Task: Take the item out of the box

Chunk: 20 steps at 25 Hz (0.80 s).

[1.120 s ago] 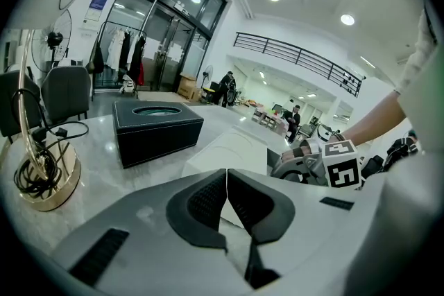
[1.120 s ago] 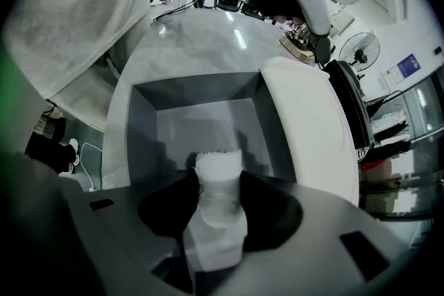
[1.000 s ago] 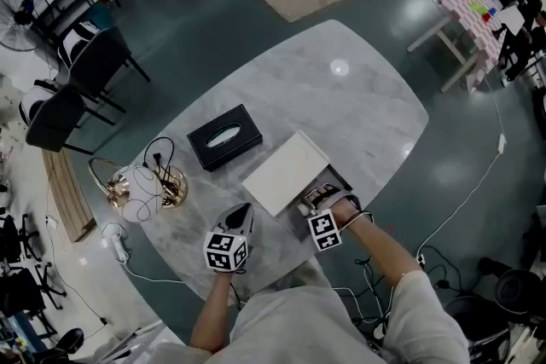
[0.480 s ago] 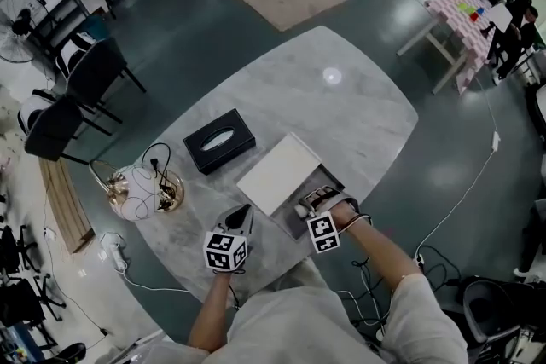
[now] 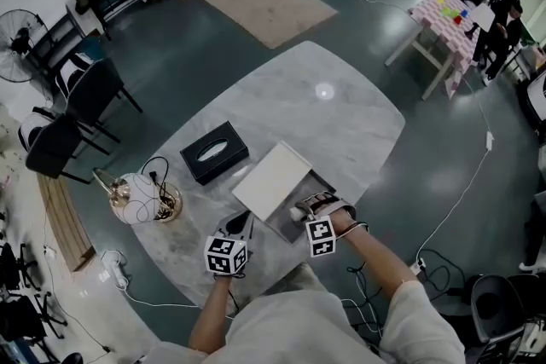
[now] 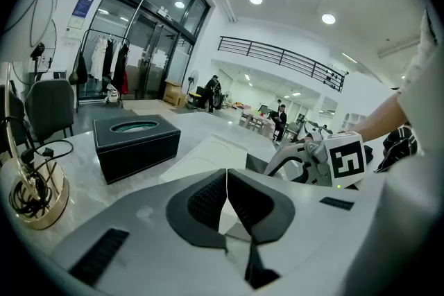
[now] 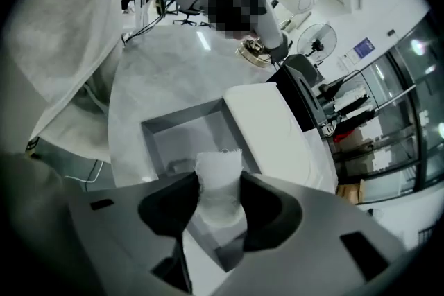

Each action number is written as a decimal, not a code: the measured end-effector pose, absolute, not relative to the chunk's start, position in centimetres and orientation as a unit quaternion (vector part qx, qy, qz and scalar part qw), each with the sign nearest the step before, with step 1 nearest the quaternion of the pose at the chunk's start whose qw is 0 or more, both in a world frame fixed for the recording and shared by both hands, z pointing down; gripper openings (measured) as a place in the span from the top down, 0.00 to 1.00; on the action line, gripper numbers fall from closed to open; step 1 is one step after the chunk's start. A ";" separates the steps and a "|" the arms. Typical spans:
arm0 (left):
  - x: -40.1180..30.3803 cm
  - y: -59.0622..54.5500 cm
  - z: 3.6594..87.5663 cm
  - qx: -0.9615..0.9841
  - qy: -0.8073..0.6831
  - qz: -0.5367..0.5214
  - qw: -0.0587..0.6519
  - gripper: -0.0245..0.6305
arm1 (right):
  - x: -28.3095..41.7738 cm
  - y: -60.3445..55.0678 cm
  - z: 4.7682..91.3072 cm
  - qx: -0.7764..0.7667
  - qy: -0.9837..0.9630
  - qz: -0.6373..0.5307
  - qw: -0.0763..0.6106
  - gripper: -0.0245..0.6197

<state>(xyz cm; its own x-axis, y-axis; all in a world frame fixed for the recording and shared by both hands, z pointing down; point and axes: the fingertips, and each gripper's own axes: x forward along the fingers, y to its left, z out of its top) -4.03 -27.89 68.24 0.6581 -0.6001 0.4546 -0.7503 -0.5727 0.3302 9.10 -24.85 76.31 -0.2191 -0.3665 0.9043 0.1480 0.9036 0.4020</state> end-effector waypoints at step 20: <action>-2.8 -27.5 65.5 0.894 -0.366 0.141 0.217 0.94 | 11.1 -26.6 69.7 0.410 -0.831 0.083 0.367 0.68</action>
<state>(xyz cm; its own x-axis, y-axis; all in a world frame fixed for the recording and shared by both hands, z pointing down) -2.83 -27.54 65.46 0.6926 -0.5931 0.4105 -0.7152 -0.6386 0.2841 11.08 -26.60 69.65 -0.3944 -0.6197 0.6785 -0.7421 0.6503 0.1625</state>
